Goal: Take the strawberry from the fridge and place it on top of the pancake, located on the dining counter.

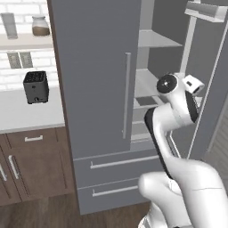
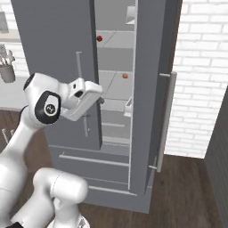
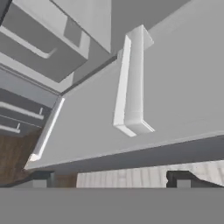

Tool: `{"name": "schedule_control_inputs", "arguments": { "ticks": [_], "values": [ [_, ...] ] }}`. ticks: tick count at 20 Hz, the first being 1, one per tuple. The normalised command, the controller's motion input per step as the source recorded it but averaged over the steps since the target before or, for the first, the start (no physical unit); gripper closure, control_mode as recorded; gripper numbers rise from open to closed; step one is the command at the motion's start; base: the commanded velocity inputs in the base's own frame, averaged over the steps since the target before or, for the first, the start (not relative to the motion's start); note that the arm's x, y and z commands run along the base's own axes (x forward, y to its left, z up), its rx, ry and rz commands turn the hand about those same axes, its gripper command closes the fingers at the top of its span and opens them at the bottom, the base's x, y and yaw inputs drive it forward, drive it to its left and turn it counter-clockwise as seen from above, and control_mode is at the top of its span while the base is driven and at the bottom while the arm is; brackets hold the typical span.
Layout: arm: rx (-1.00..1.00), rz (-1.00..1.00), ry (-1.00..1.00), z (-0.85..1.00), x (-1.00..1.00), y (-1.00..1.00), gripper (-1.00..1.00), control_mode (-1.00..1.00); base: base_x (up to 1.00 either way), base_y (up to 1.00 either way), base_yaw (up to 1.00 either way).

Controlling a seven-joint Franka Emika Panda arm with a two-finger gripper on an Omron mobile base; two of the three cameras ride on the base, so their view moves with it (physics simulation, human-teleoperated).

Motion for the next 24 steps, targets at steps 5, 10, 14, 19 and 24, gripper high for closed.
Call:
{"name": "schedule_control_inputs", "arguments": {
  "ticks": [5,10,14,19,24],
  "values": [
    [-0.1,0.0,0.3,-0.15,0.6,-0.47,-1.0,-1.0,0.0,0.0,0.0],
    [0.0,-0.07,0.0,-0.31,0.06,-0.65,-1.0,-1.0,0.0,0.0,0.0],
    [0.0,-0.06,0.0,-0.38,0.01,-0.57,-1.0,-1.0,0.0,0.0,0.0],
    [0.0,-0.06,0.0,-0.31,0.04,-0.61,-1.0,-1.0,0.0,0.0,0.0],
    [0.0,-0.05,0.0,-0.16,0.09,-0.61,-1.0,-1.0,0.0,0.0,0.0]
  ]
}}
